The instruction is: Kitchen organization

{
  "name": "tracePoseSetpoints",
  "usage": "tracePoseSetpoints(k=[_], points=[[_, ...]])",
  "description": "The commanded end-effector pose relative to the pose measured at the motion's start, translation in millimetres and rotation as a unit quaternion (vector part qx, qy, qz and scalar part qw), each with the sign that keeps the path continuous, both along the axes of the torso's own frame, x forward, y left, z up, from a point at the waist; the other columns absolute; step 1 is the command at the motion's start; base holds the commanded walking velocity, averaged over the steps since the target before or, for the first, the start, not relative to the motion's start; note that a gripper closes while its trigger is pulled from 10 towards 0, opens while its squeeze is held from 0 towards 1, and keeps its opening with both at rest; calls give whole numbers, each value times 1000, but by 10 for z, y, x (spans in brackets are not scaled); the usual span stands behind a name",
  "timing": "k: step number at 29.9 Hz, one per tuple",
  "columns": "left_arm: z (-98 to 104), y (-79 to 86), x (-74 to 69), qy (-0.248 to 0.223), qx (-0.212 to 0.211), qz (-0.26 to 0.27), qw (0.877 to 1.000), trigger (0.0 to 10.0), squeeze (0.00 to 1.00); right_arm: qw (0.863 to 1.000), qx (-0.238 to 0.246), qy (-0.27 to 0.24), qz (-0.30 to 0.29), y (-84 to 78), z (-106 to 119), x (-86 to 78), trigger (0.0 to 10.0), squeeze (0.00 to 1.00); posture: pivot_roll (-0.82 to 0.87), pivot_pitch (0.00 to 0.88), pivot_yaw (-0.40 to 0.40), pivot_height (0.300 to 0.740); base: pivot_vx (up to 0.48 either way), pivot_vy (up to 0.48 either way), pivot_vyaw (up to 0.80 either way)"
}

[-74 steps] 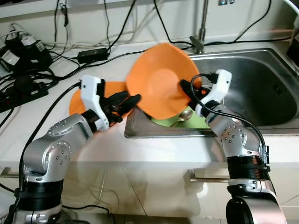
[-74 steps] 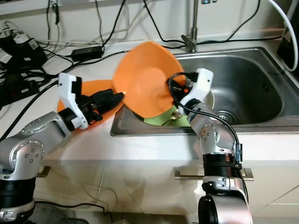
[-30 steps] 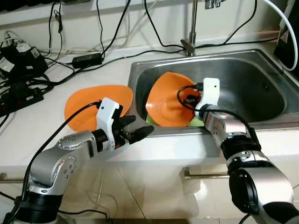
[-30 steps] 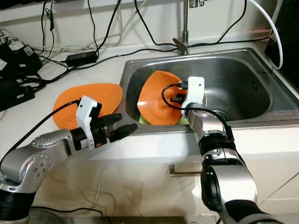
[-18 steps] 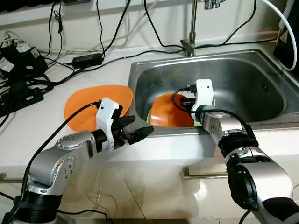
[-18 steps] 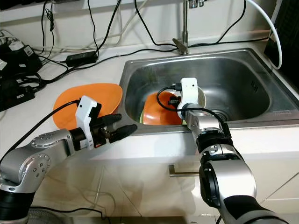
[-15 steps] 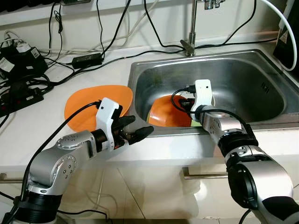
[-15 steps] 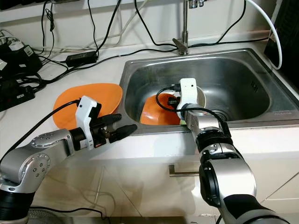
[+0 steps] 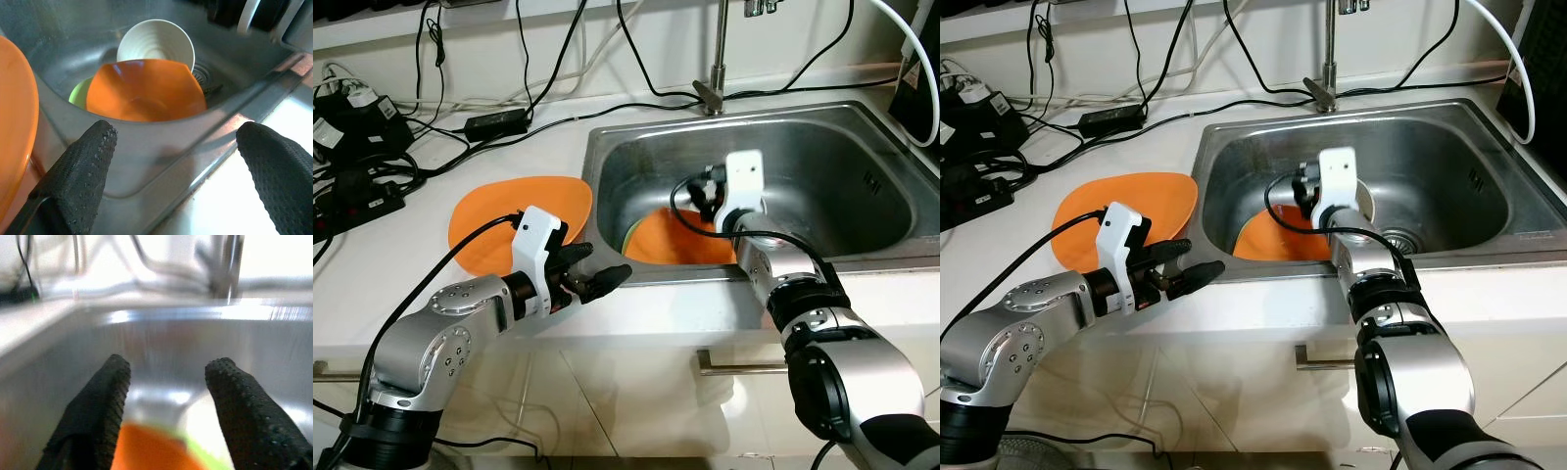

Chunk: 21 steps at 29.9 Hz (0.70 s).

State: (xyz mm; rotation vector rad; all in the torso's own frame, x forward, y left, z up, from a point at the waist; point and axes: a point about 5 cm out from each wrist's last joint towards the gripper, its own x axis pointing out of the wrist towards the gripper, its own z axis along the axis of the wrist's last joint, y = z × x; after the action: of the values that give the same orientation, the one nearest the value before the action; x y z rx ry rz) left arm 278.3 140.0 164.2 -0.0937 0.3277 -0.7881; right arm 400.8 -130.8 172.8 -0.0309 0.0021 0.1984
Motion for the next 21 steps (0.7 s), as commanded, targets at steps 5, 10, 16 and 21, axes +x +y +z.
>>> tracePoseSetpoints(k=[5, 10, 16, 21], points=[[48, 55, 60, -26, 11, 28, 999, 10000, 1000, 999, 7, -51, 1, 5, 67, -31, 10000, 1000, 30, 27, 137, 740, 0, 0, 0], [244, 260, 252, -113, 10, 156, 981, 10000, 1000, 992, 84, -79, 50, 82, 188, -86, 10000, 0, 33, 24, 132, 740, 0, 0, 0], [226, 644, 336, -138, 33, 307, 941, 10000, 1000, 978, 127, -78, 146, 262, 220, -246, 10000, 0, 28, 24, 132, 740, 0, 0, 0], [83, 841, 351, -108, 37, 390, 914, 10000, 1000, 951, 111, -52, 283, 412, 220, -523, 10000, 0, 20, 22, 139, 740, 0, 0, 0]])
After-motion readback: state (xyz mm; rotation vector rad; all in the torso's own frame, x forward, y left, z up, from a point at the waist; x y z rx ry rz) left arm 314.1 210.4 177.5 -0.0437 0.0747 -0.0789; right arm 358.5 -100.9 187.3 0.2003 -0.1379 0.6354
